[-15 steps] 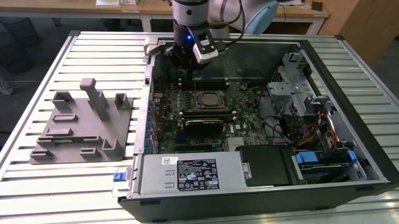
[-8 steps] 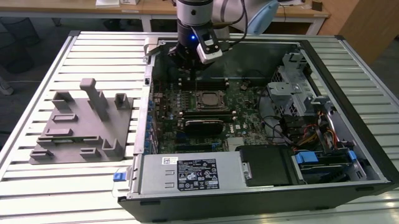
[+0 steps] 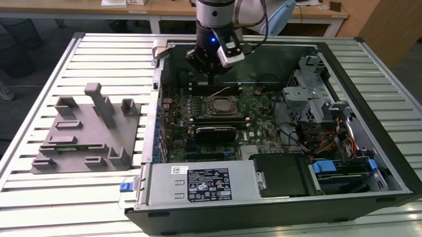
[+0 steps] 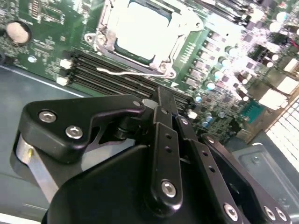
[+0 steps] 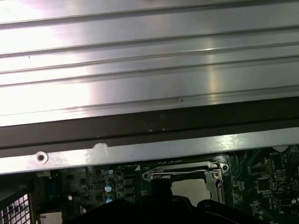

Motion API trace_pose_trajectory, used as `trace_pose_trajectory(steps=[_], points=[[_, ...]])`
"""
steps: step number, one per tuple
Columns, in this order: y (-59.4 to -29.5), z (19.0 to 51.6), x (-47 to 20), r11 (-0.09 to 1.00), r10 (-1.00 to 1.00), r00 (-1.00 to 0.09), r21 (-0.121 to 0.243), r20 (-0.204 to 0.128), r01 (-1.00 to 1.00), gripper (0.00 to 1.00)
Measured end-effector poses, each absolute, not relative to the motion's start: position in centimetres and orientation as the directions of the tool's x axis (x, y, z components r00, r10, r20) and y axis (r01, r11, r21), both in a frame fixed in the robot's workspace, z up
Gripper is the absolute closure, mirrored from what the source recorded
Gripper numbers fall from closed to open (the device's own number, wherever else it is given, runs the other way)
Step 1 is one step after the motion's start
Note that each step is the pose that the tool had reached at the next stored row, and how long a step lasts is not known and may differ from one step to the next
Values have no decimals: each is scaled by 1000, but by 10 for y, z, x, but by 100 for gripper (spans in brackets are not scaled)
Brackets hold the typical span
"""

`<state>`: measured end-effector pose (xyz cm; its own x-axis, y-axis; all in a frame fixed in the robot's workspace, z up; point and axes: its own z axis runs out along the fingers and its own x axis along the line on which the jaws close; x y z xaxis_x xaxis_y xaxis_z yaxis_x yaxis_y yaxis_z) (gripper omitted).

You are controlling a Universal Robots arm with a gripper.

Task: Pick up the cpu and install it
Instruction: 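Install the second cpu locking lever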

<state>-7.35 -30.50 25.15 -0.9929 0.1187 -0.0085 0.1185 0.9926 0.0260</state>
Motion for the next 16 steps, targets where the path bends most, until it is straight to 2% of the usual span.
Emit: trace_pose_trajectory(steps=[6,16], points=[[-307,248,-72,991,118,-993,56,-5,118,89],[-307,243,-68,996,69,-998,51,-6,68,89]])
